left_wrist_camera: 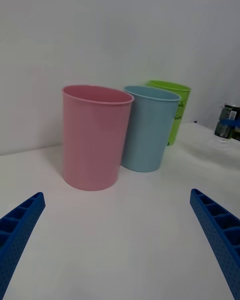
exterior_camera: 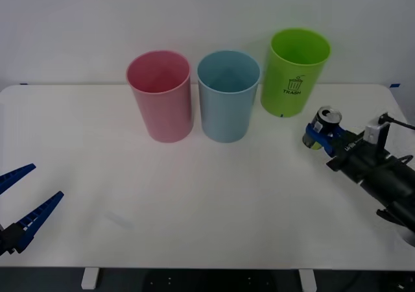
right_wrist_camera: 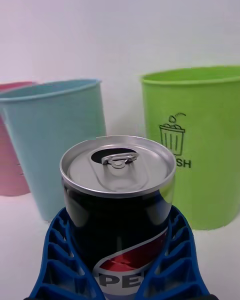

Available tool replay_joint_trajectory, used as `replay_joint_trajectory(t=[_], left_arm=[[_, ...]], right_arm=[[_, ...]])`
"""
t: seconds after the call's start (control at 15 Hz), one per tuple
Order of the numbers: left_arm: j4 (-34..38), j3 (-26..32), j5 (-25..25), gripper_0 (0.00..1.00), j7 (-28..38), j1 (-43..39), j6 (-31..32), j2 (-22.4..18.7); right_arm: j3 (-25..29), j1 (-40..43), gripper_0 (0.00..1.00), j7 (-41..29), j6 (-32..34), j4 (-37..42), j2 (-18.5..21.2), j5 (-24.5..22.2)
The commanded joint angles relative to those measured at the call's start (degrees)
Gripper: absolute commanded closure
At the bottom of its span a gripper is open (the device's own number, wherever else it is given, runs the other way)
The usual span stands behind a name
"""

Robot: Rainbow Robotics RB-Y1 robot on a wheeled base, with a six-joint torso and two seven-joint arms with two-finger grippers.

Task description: Grasp the object on the table and drop it into the matching bin: aluminum can to the light blue bin, PET bottle to the pink bin.

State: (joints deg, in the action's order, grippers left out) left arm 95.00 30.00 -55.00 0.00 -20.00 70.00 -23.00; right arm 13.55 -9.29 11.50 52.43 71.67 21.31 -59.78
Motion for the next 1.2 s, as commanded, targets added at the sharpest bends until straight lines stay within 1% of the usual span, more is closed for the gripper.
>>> replay_joint_trajectory(t=[0.07,0.33,0.47,0.67,0.73,0.93,1.07,1.2], left_arm=[[0.00,0.00,0.00,0.00,0.00,0.00,0.00,0.00],[0.00,0.00,0.00,0.00,0.00,0.00,0.00,0.00],[0.00,0.00,0.00,0.00,0.00,0.00,0.00,0.00],[0.00,0.00,0.00,0.00,0.00,0.00,0.00,0.00],[0.00,0.00,0.00,0.00,0.00,0.00,0.00,0.00],[0.00,0.00,0.00,0.00,0.00,0.00,0.00,0.00],[0.00,0.00,0.00,0.00,0.00,0.00,0.00,0.00],[0.00,0.00,0.00,0.00,0.00,0.00,0.00,0.00]], right_arm=[[-0.01,0.77,1.00,-4.91,3.47,5.14,1.89,-0.16],[-0.01,0.59,1.00,-12.29,4.79,12.00,5.14,-0.25],[-0.01,-0.29,1.00,-15.01,5.32,13.32,6.63,-0.25],[-0.27,-3.89,1.00,-16.60,5.84,13.32,8.57,-0.78],[-0.27,-5.47,1.00,-19.23,6.02,13.41,8.83,-2.27],[-0.27,-9.60,1.00,-24.07,5.67,13.41,8.92,-4.91],[-0.27,-11.63,1.00,-24.86,4.97,13.41,8.48,-6.67],[-0.27,-13.82,1.00,-26.00,4.70,13.32,6.90,-9.13]])
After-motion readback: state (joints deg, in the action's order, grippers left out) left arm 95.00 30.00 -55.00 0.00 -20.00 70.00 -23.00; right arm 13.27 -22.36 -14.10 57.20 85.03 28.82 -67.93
